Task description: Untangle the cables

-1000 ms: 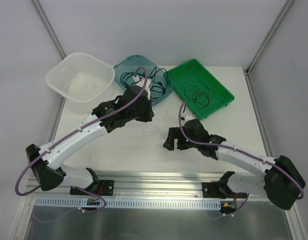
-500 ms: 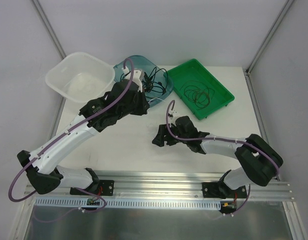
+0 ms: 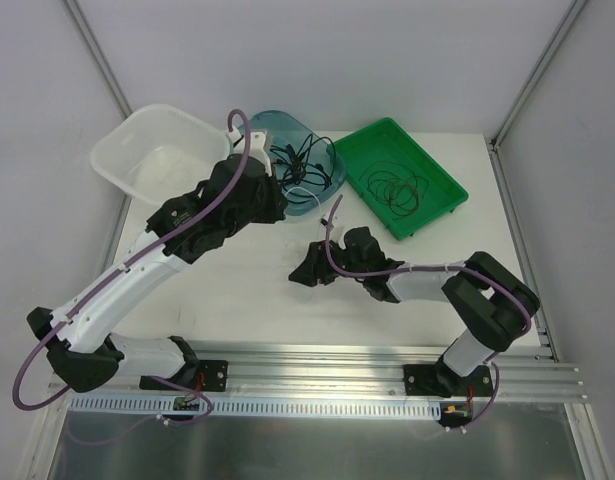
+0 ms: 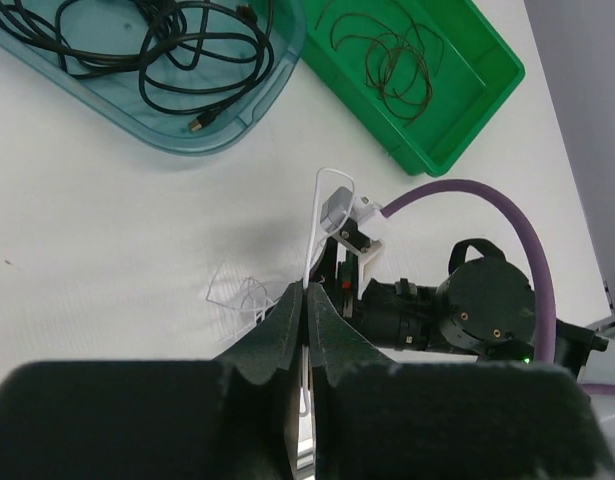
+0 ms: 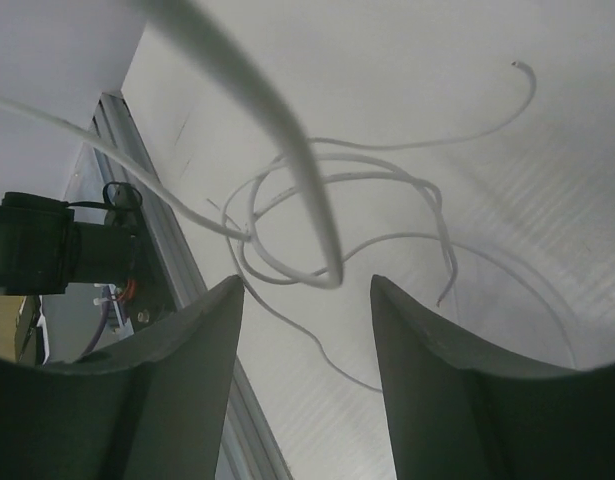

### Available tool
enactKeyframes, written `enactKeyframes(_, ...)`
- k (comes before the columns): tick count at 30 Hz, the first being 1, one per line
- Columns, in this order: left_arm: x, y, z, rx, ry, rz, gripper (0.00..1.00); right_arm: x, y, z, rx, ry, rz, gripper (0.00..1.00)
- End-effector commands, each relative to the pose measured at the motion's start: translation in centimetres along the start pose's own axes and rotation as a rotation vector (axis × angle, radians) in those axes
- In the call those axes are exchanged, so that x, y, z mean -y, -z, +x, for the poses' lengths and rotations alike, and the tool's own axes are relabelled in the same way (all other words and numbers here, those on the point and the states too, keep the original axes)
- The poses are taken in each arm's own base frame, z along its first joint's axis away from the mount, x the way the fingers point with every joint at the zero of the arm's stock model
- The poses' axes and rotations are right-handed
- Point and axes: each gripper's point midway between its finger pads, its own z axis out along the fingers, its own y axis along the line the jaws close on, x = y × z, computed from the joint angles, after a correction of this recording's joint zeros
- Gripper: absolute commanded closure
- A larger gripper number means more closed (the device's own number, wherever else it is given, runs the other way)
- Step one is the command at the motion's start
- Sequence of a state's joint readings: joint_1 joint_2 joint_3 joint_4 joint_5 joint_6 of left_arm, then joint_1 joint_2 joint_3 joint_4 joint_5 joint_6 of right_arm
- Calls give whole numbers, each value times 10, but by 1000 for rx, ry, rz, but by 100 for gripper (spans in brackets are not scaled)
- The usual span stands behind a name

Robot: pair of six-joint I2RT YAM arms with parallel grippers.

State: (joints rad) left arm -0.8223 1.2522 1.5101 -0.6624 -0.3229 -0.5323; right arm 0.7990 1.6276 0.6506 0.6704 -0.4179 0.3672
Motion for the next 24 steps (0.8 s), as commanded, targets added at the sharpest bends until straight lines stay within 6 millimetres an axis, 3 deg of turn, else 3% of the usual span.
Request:
enactKeyframes(1,-7,17,-35,106,55,-22,100,-45,7,-26,81,84,-154,43)
enactKeyframes(6,-4,20,-43,120,82,-8,100,-48,17,-20,80,214,-31,38)
enactKeyframes(10,5,23,-49,121,91,28,100,-51,16,-32,124,334,80,34)
enactKeyframes(11,7,24,-50,121,91,36,100,-41,16,-35,136,359,150,34)
enactKeyframes(15,11,33,-60,145,101,58,100,-35,12,-41,178,419,249,34)
enactKeyframes(17,12,37,-62,150,107,68,100,-32,13,-53,233,453,322,34)
enactKeyframes(24,20,41,-66,150,134,104,100,-57,0,-71,327,550,374,29)
